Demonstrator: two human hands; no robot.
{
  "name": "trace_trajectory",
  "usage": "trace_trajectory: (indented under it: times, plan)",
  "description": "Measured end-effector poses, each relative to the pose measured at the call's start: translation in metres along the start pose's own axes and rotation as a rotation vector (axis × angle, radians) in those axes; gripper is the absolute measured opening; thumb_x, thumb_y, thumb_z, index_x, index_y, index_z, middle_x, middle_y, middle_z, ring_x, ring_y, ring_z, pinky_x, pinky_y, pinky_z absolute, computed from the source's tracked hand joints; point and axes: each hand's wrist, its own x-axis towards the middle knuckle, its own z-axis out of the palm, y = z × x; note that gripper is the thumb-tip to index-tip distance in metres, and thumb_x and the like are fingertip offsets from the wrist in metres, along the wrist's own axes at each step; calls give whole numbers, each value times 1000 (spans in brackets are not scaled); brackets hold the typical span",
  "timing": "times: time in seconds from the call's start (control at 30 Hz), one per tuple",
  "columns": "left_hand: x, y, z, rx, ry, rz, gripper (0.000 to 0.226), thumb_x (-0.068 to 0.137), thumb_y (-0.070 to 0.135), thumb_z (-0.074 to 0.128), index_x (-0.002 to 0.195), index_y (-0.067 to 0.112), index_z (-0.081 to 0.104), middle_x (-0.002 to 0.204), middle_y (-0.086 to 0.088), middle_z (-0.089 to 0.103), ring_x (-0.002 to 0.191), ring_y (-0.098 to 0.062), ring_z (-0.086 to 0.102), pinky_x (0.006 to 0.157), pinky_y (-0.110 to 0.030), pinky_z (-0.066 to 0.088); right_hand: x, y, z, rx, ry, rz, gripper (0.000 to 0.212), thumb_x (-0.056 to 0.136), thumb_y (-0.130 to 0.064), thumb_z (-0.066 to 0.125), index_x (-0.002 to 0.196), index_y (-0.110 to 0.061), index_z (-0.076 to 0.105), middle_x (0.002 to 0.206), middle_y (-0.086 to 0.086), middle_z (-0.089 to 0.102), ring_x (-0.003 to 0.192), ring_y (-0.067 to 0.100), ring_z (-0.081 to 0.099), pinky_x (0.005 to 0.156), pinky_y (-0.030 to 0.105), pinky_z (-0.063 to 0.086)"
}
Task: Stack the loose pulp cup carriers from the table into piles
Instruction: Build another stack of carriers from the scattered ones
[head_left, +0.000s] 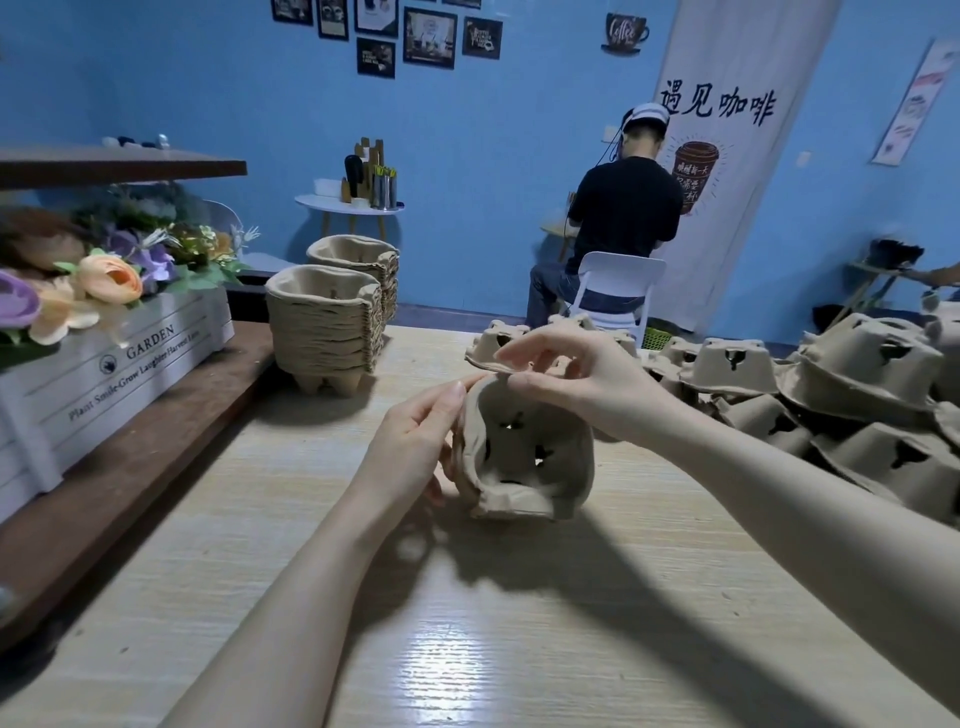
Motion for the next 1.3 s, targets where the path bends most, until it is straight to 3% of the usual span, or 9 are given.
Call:
trace_trajectory:
  times: [0.13,0.33,0.5,0.7,0.87,1.0,1.1,1.17,1.3]
  plan:
    - [2,-3,-1,-14,18,-5,26,103,24,48,119,26,69,64,9,64,53,-19,54,35,-16,37,-22,14,-2,92,189,177,28,87,-17,70,115,-17,66,107,-3,64,91,6,56,73,9,44]
    - [4,-10,-3,27,-8,-26,32,95,20,62,122,37,64,63,10,51,47,-12,52,32,-21,41,-62,34,20,439,91,504,35,87,-20,69,120,-17,60,97,3,72,79,8,62,61,19,47]
    - [3,-7,0,-28,-8,-25,39,93,10,64,122,36,63,78,2,50,49,-19,49,31,-21,41,-70,42,26,620,194,500,44,84,-13,71,126,-14,58,109,22,68,78,11,60,55,19,43]
    - [-1,-10,9,-114,-78,-42,47,86,16,74,127,35,62,67,17,54,50,-18,52,32,-23,41,-80,47,22,597,256,439,39,87,-10,68,124,-9,58,95,13,67,60,0,56,49,15,42]
    - [-1,-16,14,-84,-154,-69,59,71,28,71,127,44,60,74,14,57,64,-24,50,36,-25,46,-85,51,14,546,274,465,35,87,-19,69,121,-11,61,99,19,70,74,11,58,51,15,44]
    - [0,-16,11,-67,-122,-65,61,66,30,74,124,45,63,76,11,58,64,-27,53,36,-26,45,-70,58,0,240,379,356,28,87,-30,70,110,-13,68,96,-2,70,79,5,62,67,10,45]
    - [1,-15,11,-55,-110,-71,60,68,27,70,125,43,62,78,8,58,64,-25,54,35,-25,44,-48,78,-16,-101,447,278,22,87,-36,70,102,-19,67,98,-5,63,79,6,59,70,22,46]
    - [1,-16,11,-51,-110,-73,59,68,28,70,125,44,62,80,7,59,63,-25,54,35,-25,43,-36,96,-21,-388,414,264,21,85,-35,72,99,-23,64,97,-7,57,81,13,57,71,35,49]
    - [2,-17,11,-60,-105,-73,60,68,28,70,125,43,63,74,13,59,61,-24,53,35,-25,43,-27,122,-14,-714,295,225,26,84,-33,72,94,-19,53,101,-5,54,89,19,56,64,33,41]
